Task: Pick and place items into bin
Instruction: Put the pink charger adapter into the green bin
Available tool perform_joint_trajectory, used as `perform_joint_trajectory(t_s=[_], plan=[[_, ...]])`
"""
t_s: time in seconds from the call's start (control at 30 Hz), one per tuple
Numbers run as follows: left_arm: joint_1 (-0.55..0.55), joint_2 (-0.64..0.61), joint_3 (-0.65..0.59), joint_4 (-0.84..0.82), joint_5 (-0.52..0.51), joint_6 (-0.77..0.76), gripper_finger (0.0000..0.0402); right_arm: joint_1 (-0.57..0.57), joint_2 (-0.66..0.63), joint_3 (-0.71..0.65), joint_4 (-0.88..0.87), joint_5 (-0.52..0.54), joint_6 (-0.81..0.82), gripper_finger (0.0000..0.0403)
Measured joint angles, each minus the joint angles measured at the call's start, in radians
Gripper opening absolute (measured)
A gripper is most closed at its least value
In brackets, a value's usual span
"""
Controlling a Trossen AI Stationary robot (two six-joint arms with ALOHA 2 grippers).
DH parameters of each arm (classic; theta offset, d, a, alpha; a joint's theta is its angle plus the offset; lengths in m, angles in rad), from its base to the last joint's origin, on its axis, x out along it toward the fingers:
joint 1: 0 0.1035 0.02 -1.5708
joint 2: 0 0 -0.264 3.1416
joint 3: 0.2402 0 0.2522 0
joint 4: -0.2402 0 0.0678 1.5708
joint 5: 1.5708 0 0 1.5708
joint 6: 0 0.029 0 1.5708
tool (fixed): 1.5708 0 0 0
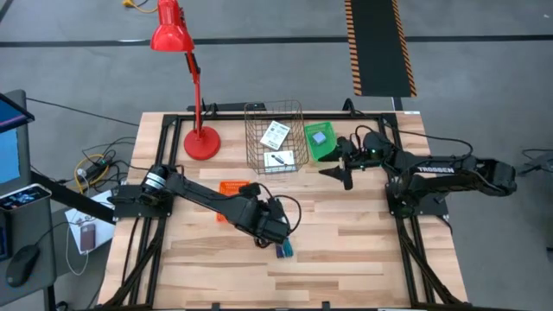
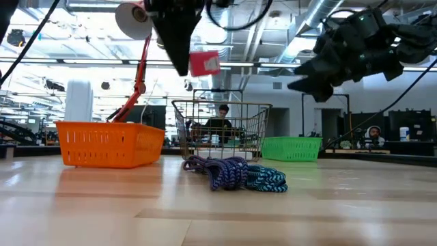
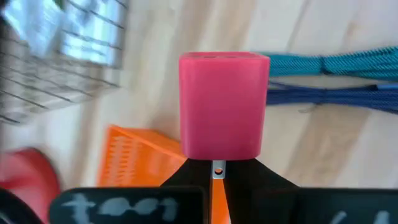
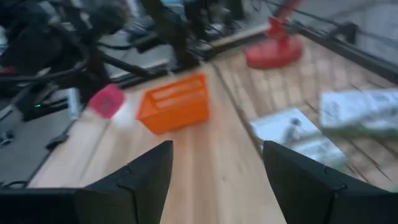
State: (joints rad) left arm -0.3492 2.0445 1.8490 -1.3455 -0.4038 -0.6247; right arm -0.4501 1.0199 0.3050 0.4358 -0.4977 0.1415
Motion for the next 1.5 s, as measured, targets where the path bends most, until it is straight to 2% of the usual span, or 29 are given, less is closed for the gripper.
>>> perform_joint_trajectory(t_s=[0.13, 0.4, 0.6, 0.83, 1.03, 1.13, 1.3, 1.5], plan=[[0.002, 0.0, 0.049, -0.062, -0.076, 0.057, 0.0001, 0.053, 0.0, 0.0, 0.067, -0.002, -0.017, 0.0244], [0.033, 0.0, 0.068, -0.057, -0.106, 0.167, 0.0003, 0.142, 0.0, 0.0, 0.203, -0.002, -0.027, 0.0244], [0.051, 0.0, 0.068, -0.056, -0.106, 0.215, 0.0003, 0.222, 0.0, 0.0, 0.215, -0.002, -0.14, 0.0244], [0.059, 0.0, 0.068, -0.048, -0.127, 0.227, 0.0003, 0.324, 0.0, -0.001, 0.162, 0.008, -0.377, 0.0244], [0.059, 0.0, 0.067, -0.029, -0.147, 0.232, 0.0003, 0.378, 0.0, -0.001, 0.153, 0.223, -0.474, 0.0244], [0.059, 0.0, 0.067, -0.014, -0.154, 0.237, 0.0003, 0.401, 0.003, -0.001, 0.176, 0.29, -0.504, 0.0245], [0.068, 0.0, 0.067, 0.0, -0.158, 0.25, 0.0004, 0.429, 0.05, -0.001, 0.239, 0.319, -0.559, 0.0245], [0.08, 0.0, 0.067, 0.018, -0.158, 0.265, 0.0004, 0.437, 0.167, 0.015, 0.304, 0.35, -0.595, 0.0245]])
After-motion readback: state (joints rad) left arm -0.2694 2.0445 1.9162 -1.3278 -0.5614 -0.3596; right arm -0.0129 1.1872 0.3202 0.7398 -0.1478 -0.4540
